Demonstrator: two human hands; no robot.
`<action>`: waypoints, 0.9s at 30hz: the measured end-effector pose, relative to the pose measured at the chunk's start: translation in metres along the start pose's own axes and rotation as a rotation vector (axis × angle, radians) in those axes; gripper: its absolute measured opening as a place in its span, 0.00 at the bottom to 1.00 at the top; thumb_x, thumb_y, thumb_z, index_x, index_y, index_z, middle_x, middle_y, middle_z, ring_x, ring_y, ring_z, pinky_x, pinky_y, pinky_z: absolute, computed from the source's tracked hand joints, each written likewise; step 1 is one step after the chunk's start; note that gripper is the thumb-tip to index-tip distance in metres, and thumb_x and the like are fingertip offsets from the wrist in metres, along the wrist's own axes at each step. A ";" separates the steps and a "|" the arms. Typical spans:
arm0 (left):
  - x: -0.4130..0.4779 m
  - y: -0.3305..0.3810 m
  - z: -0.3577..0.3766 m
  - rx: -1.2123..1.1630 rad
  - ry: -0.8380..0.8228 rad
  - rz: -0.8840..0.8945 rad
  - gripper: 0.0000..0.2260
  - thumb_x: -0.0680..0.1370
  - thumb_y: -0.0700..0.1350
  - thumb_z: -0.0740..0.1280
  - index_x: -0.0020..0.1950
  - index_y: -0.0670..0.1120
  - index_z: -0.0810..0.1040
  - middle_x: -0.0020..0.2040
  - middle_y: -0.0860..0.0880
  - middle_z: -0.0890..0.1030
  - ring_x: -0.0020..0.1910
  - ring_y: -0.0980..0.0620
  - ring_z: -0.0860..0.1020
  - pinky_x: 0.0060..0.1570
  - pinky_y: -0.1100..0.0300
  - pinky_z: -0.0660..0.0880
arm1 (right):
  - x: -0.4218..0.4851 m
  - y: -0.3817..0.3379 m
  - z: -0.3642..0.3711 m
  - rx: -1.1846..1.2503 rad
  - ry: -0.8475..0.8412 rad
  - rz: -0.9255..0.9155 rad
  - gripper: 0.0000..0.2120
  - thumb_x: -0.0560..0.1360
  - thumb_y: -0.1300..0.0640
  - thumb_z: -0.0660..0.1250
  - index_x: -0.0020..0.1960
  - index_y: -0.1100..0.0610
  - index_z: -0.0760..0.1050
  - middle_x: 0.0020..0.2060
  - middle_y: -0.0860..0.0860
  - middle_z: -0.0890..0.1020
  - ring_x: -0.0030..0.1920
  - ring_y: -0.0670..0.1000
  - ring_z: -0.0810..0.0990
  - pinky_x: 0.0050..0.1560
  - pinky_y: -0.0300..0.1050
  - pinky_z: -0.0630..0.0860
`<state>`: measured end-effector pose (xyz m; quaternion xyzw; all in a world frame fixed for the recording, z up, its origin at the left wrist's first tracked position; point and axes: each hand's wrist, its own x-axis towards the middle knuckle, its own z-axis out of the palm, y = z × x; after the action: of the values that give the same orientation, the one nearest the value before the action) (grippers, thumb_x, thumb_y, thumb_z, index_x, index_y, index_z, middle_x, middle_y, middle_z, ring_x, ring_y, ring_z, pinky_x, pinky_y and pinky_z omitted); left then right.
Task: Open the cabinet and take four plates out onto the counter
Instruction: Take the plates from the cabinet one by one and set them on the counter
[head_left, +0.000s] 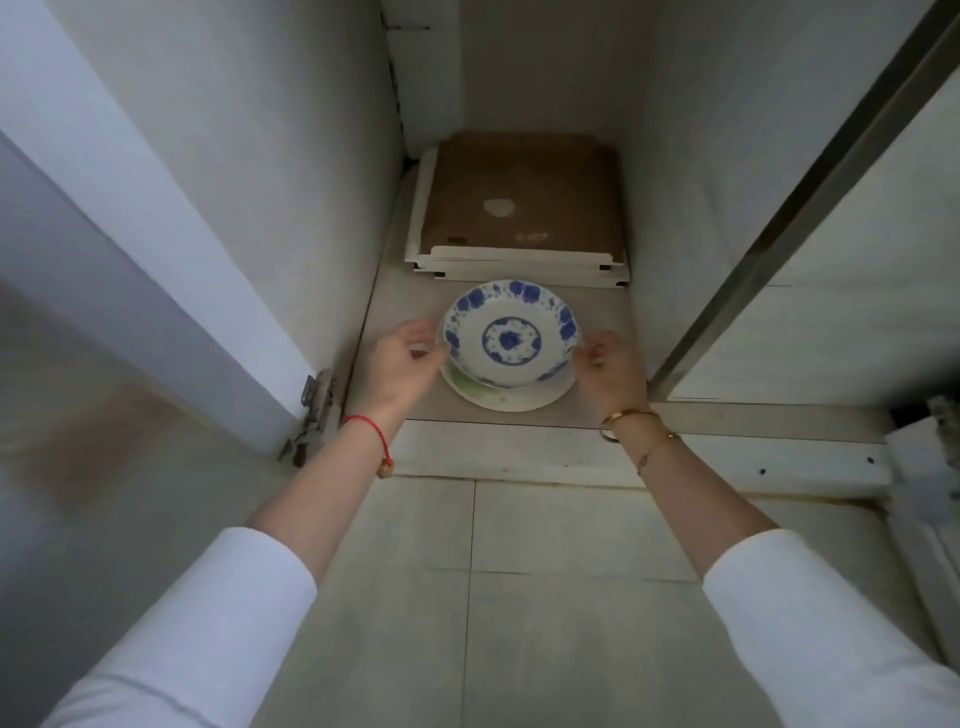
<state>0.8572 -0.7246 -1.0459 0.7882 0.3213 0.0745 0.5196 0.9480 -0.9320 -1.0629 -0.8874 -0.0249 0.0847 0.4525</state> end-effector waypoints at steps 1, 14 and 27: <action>0.009 -0.003 0.005 0.013 -0.011 0.000 0.23 0.76 0.44 0.72 0.70 0.43 0.75 0.62 0.44 0.82 0.56 0.49 0.80 0.63 0.53 0.76 | 0.005 0.002 0.003 -0.019 0.007 -0.008 0.14 0.78 0.59 0.64 0.61 0.62 0.76 0.54 0.59 0.82 0.49 0.55 0.80 0.46 0.39 0.70; 0.051 -0.015 0.033 0.009 -0.070 -0.131 0.22 0.74 0.34 0.71 0.67 0.39 0.75 0.62 0.38 0.80 0.60 0.41 0.80 0.61 0.44 0.78 | 0.033 0.004 0.024 -0.081 -0.020 0.016 0.14 0.77 0.64 0.62 0.61 0.64 0.74 0.56 0.61 0.82 0.55 0.60 0.80 0.45 0.39 0.71; -0.010 0.004 0.021 -0.079 -0.009 -0.081 0.21 0.75 0.35 0.69 0.69 0.43 0.74 0.62 0.41 0.80 0.59 0.43 0.80 0.58 0.44 0.80 | -0.020 0.001 -0.006 0.033 0.082 -0.009 0.13 0.74 0.66 0.62 0.58 0.62 0.75 0.49 0.58 0.83 0.43 0.49 0.76 0.29 0.27 0.65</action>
<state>0.8605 -0.7476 -1.0492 0.7538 0.3472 0.0625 0.5544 0.9296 -0.9401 -1.0574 -0.8824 -0.0091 0.0464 0.4681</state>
